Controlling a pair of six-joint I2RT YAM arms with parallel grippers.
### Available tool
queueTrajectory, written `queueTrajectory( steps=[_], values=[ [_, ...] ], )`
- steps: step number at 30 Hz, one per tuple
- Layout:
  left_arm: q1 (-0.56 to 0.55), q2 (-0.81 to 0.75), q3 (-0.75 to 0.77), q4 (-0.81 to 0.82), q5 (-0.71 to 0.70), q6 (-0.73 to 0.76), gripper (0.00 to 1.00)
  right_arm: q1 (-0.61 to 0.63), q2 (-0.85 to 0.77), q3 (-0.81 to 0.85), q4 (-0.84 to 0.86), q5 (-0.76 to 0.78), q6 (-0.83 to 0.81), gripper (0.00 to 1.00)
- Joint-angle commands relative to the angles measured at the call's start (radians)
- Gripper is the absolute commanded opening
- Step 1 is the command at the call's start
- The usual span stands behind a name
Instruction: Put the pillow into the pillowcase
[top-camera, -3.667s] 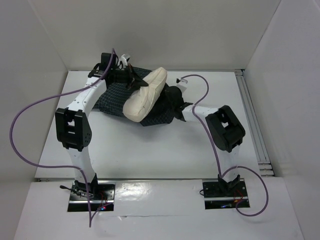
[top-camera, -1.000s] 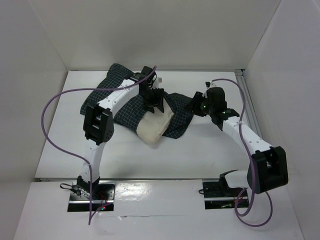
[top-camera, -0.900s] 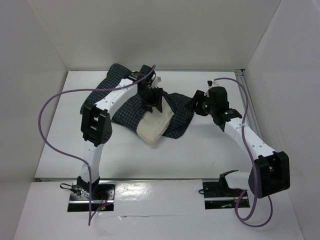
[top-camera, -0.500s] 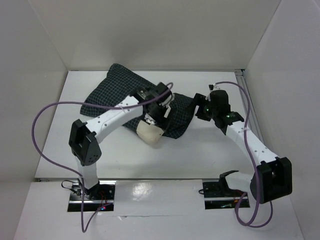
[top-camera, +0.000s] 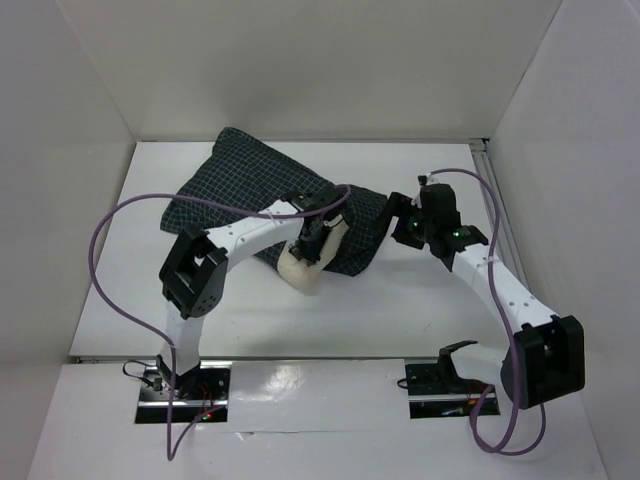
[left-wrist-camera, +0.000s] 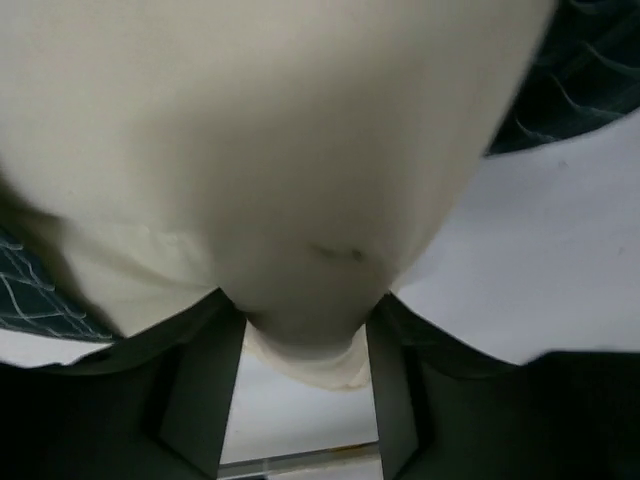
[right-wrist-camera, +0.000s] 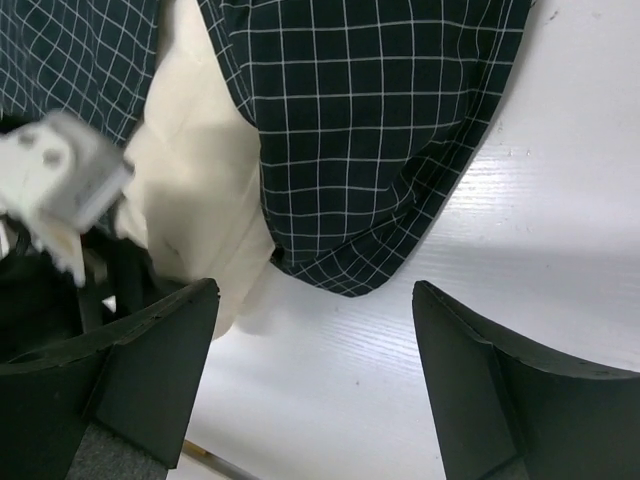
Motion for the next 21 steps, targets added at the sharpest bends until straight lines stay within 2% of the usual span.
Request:
queueTrajectory(
  steps=[1,2,3,4,5,7,8,10,11,14,21],
  values=[
    [0.054,0.045,0.092,0.046,0.019,-0.006,0.09,-0.005,-0.039,0.019,-0.017,0.002,-0.003,0.86],
    [0.065,0.045,0.149,0.037,0.030,-0.006,0.00,-0.005,-0.048,0.019,-0.008,-0.010,-0.003,0.86],
    [0.082,0.045,0.178,0.023,0.067,-0.006,0.00,-0.005,-0.048,0.009,-0.008,-0.023,0.008,0.86],
    [0.141,0.045,0.203,0.014,0.222,-0.006,0.00,-0.005,-0.048,0.009,0.009,-0.023,0.008,0.84],
    [0.180,0.027,0.221,0.023,0.319,-0.017,0.00,-0.005,-0.048,-0.003,0.030,-0.023,0.043,0.83],
    [0.285,0.009,0.270,0.032,0.499,-0.035,0.00,0.061,-0.048,-0.014,0.079,0.031,0.082,0.82],
    [0.310,0.009,0.295,0.032,0.535,-0.046,0.00,0.085,-0.048,-0.014,0.118,0.061,0.123,0.80],
    [0.353,0.009,0.385,0.020,0.570,-0.057,0.00,0.146,-0.032,-0.014,0.161,0.149,0.157,0.77],
    [0.354,0.027,0.417,0.020,0.591,-0.057,0.00,0.159,-0.001,-0.024,0.217,0.166,0.169,0.72],
    [0.378,0.061,0.523,-0.009,0.642,-0.066,0.00,0.177,0.109,0.011,0.312,0.180,0.183,0.64],
    [0.398,0.105,0.588,-0.009,0.664,-0.094,0.00,0.213,0.372,0.219,0.400,0.190,0.174,0.64]
  ],
)
